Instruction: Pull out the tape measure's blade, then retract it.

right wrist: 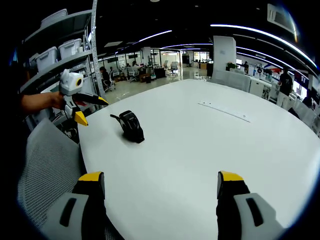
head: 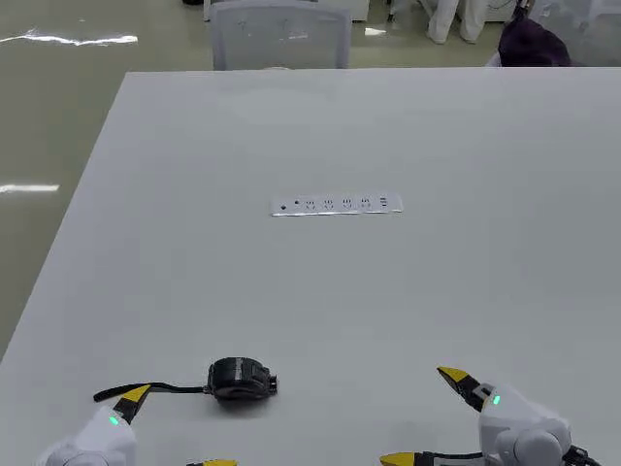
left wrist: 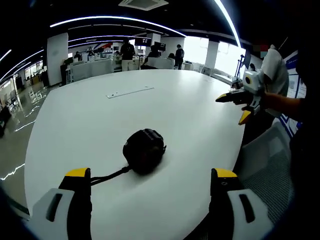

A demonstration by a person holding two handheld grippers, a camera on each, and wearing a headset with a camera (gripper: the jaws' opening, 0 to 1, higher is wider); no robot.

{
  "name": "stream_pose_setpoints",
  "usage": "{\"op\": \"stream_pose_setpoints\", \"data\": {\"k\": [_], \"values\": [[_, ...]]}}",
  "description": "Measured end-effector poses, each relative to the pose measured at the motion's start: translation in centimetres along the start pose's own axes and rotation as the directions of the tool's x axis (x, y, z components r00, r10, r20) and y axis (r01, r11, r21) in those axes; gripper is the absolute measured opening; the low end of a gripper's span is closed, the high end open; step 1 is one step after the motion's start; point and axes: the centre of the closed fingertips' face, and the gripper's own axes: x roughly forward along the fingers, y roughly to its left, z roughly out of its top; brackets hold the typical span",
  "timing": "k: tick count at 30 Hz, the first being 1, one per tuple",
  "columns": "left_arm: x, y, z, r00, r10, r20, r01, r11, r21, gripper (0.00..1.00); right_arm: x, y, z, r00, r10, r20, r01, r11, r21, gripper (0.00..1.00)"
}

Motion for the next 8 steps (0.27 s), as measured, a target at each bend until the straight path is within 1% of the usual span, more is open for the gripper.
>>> {"op": "stream_pose_setpoints", "data": {"k": [8], "values": [[0.05, -0.13, 0.01, 1.0000, -0.006, -0.003, 0.006, 1.000, 0.004, 0.99, -0.03, -0.05, 0.05, 1.0000, 0.000, 0.003, 0.000, 1.000, 0.003, 0.95]]}}
